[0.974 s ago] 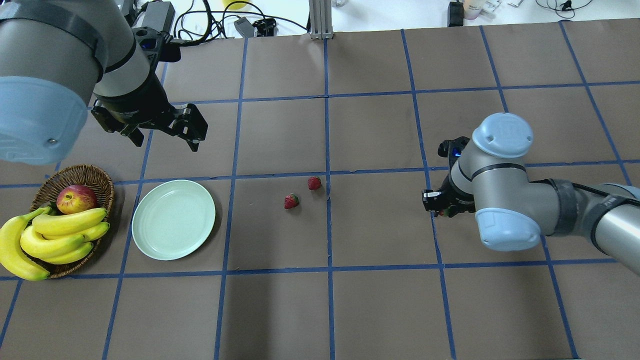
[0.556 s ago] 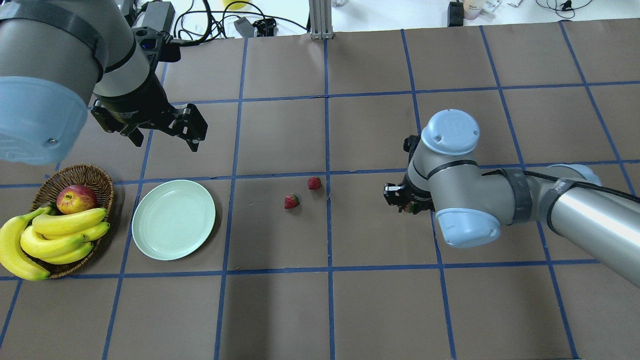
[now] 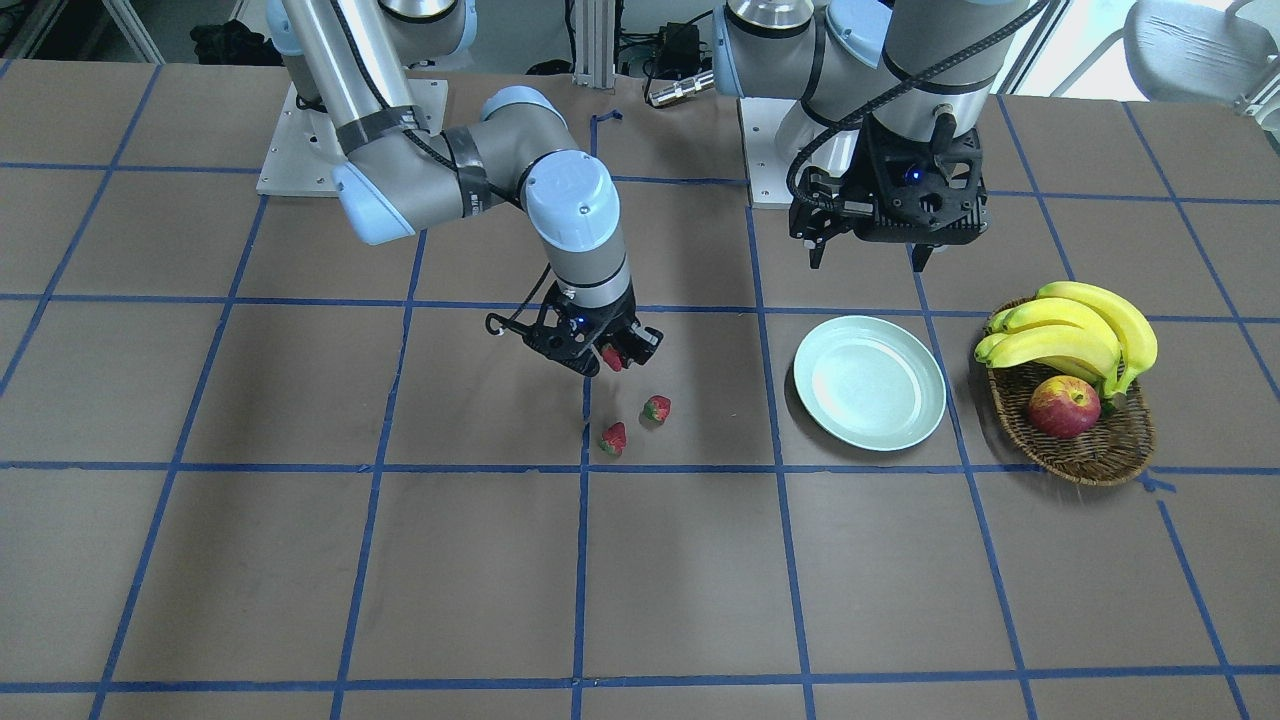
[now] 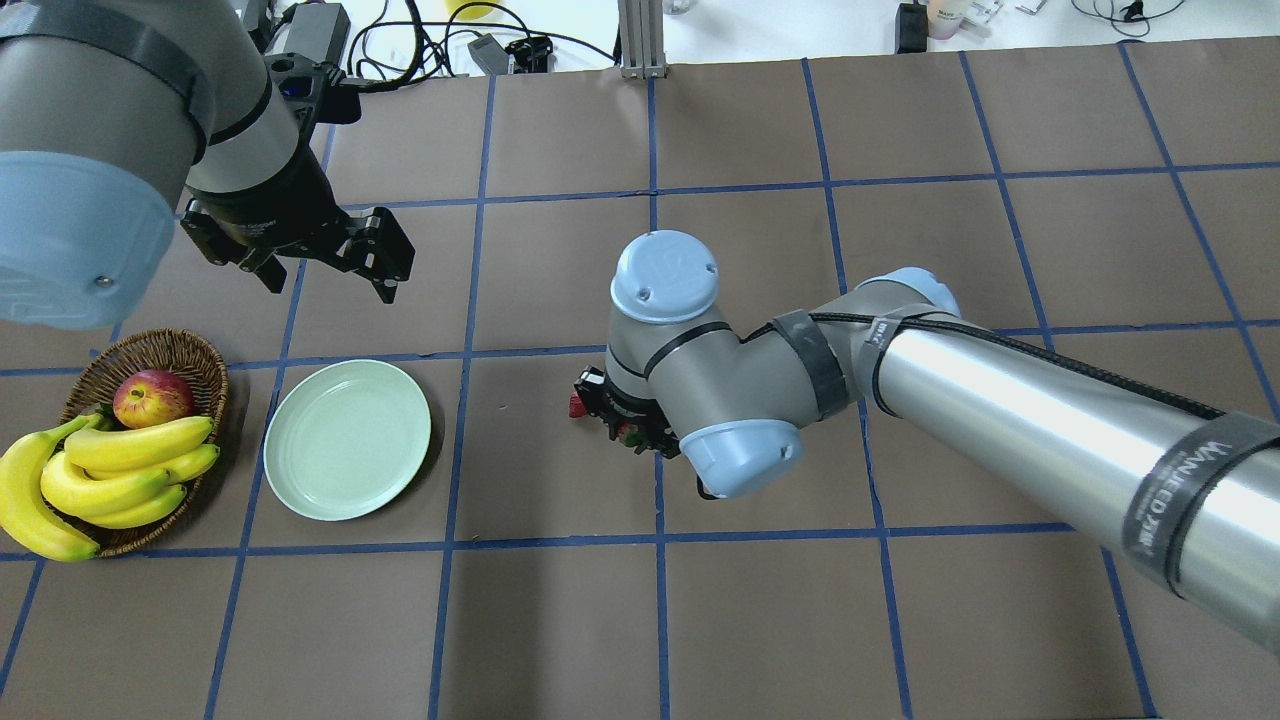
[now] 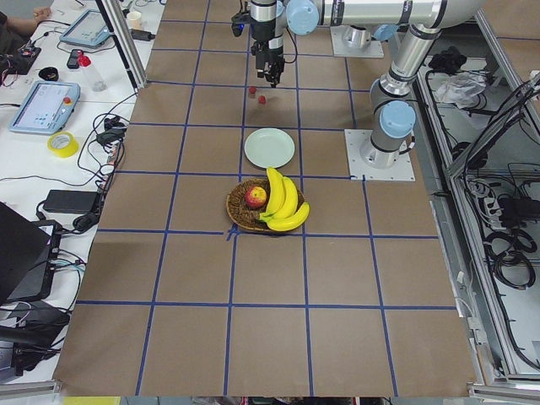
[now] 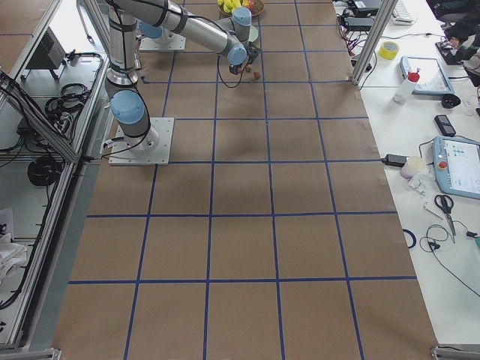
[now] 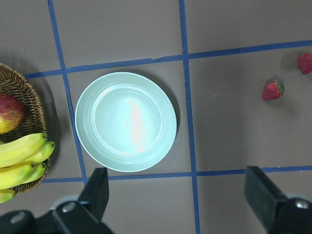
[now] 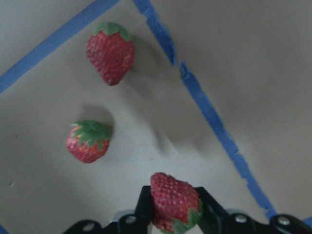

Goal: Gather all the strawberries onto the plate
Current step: 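Carry it to the middle and lower it beside the others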

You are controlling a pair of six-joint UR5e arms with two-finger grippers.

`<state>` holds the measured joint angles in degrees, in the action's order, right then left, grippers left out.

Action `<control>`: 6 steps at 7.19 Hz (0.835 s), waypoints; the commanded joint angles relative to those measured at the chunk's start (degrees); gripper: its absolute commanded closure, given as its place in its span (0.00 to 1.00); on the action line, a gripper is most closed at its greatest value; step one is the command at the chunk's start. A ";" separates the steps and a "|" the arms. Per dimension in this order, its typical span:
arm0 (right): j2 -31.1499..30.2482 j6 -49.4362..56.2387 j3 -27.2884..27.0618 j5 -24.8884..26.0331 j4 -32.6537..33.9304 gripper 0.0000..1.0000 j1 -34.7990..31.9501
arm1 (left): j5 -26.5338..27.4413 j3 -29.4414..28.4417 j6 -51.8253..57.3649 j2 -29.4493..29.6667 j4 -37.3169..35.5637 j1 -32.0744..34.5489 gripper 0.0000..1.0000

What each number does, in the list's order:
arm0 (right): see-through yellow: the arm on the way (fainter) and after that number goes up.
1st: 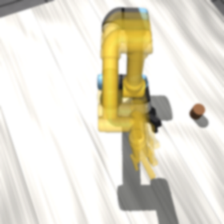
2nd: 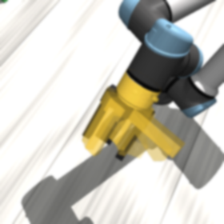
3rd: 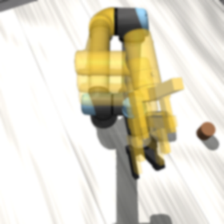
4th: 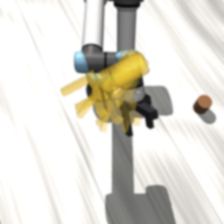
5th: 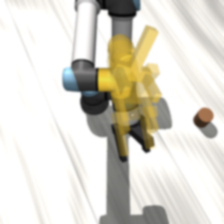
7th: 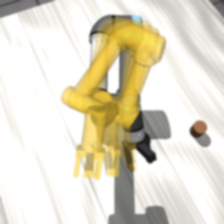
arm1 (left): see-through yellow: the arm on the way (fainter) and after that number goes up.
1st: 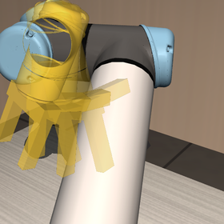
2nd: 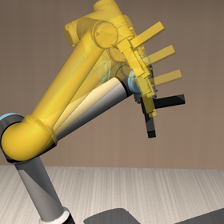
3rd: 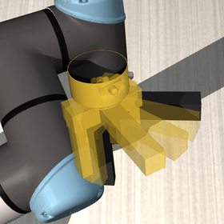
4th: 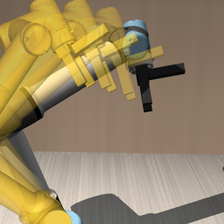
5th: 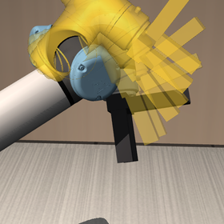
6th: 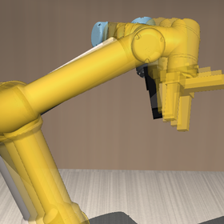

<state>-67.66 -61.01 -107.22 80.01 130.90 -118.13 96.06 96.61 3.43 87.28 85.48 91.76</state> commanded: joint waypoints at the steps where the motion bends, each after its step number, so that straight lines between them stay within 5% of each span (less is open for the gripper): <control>1: 3.22 -8.48 4.38 -4.04 0.23 0.79 -3.33 | 0.00 -0.01 0.00 0.00 -0.05 0.00 0.00; 3: 7.95 -16.20 9.89 -4.33 1.64 0.78 -4.47 | 0.00 0.07 0.00 0.00 -0.05 0.00 0.00; 6: 10.00 -16.33 9.85 -3.28 1.46 0.76 -5.27 | 0.00 0.07 0.00 0.00 0.03 0.00 0.00</control>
<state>-58.21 -77.17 -97.00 76.45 132.48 -123.24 96.07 96.68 3.43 87.28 85.45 91.76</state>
